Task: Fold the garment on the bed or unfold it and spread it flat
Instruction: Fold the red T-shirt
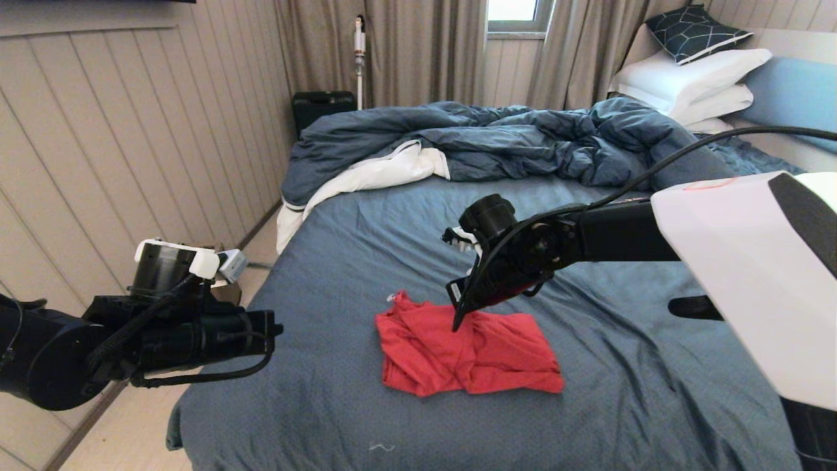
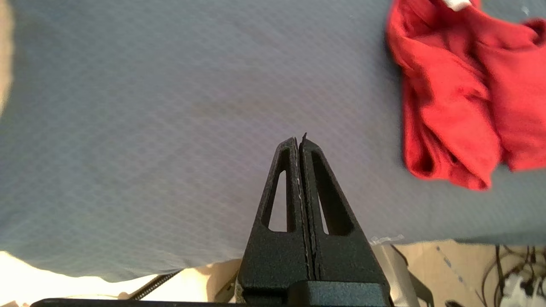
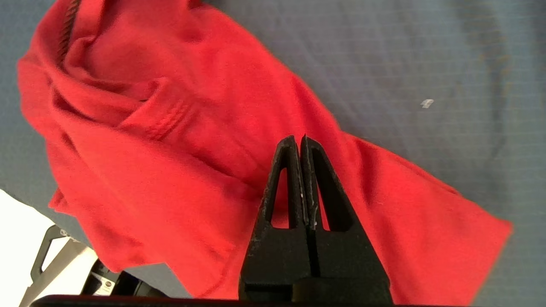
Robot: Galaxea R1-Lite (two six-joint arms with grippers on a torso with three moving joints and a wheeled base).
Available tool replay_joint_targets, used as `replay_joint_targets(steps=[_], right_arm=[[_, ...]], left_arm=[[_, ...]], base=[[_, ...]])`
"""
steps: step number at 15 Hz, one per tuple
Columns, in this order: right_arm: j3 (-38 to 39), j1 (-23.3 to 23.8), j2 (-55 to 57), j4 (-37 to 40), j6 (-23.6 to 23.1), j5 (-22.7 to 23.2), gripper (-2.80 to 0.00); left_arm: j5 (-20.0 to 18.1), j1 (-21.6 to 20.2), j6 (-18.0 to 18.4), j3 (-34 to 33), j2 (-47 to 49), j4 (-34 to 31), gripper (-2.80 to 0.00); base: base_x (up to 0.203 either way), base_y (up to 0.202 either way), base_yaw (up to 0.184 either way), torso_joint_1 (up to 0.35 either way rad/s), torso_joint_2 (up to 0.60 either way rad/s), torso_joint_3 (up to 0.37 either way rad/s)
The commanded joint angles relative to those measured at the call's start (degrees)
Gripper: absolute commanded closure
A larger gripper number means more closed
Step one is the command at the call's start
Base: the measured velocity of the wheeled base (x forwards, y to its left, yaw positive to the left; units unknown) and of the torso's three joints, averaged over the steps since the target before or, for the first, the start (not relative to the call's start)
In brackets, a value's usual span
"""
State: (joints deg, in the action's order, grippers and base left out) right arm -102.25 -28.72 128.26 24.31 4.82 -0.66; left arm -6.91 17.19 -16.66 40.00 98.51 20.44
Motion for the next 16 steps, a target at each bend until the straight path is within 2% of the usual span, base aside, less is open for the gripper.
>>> replay_joint_targets(steps=[1, 11, 13, 16], right_arm=[[0.0, -2.0, 0.7, 0.1, 0.1, 0.0, 0.00], [3.7, -17.5, -3.6, 0.7, 1.2, 0.0, 0.00], [3.3, -17.9, -3.6, 0.6, 1.2, 0.0, 0.00], [4.3, -15.1, -6.5, 0.6, 1.3, -1.0, 0.00]], left_arm=[[0.0, -0.1, 0.0, 0.0, -0.1, 0.1, 0.00], [0.0, 0.0, 0.1, -0.3, -0.3, 0.1, 0.00], [0.0, 0.0, 0.1, -0.3, -0.3, 0.1, 0.00], [0.0, 0.0, 0.1, -0.3, -0.3, 0.1, 0.00]], base=[[0.000, 0.000, 0.000, 0.000, 0.00, 0.000], [0.000, 0.000, 0.000, 0.000, 0.00, 0.000], [0.000, 0.000, 0.000, 0.000, 0.00, 0.000], [0.000, 0.000, 0.000, 0.000, 0.00, 0.000]])
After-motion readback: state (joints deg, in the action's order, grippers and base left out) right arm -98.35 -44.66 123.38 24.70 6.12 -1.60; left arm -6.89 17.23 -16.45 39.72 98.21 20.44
